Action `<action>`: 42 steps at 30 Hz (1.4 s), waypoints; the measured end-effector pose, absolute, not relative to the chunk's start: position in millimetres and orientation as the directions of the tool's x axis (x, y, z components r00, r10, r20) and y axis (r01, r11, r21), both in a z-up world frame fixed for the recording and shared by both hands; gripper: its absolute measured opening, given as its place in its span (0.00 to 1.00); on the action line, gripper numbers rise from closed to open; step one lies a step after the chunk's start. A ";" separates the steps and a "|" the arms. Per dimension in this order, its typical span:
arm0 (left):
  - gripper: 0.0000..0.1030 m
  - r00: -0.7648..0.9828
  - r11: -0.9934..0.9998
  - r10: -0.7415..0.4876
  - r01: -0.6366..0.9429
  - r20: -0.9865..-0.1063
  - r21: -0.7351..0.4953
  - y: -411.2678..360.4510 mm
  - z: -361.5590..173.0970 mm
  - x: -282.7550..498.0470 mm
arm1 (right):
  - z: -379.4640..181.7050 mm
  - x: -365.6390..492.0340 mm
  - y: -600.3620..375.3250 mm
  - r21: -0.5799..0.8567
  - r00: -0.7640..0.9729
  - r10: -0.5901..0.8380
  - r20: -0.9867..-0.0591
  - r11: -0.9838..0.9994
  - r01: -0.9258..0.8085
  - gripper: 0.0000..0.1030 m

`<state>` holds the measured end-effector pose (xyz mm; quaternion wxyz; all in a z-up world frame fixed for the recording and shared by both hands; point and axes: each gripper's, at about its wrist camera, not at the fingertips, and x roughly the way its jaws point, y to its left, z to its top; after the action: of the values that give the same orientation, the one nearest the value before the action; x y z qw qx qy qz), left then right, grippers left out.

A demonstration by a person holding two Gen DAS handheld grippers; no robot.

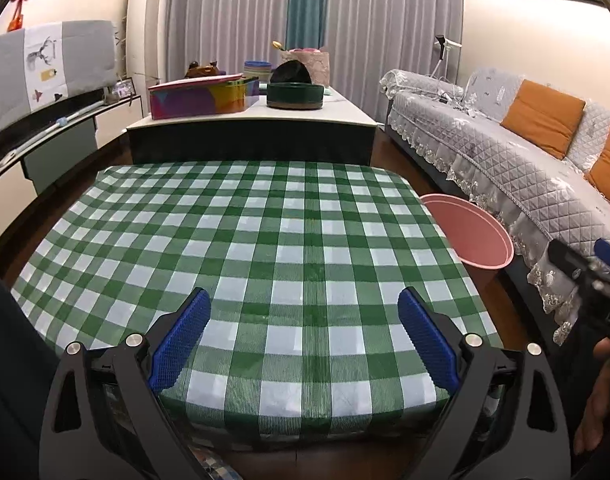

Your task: Collect trash

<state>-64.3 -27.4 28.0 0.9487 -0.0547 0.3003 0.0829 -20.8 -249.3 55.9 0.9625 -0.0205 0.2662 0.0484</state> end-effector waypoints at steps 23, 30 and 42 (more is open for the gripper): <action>0.89 0.796 0.987 0.087 -0.148 -0.599 -0.054 -40.8 25.3 -60.0 | 47.5 -14.4 -244.5 -0.005 0.834 0.091 -0.544 0.994 -0.111 0.95; 0.89 0.795 0.987 0.084 -0.147 -0.601 -0.057 -41.0 25.0 -59.6 | 47.1 -14.0 -243.6 -0.007 0.834 0.091 -0.544 0.994 -0.113 0.95; 0.89 0.793 0.987 0.078 -0.148 -0.605 -0.066 -40.2 24.9 -57.6 | 45.8 -12.7 -240.7 -0.012 0.834 0.089 -0.545 0.993 -0.114 0.95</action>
<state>-57.6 -40.2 24.9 0.9451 -0.0549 0.3164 0.0599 -12.7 -240.7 45.8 0.9572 -0.0221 0.2836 0.0528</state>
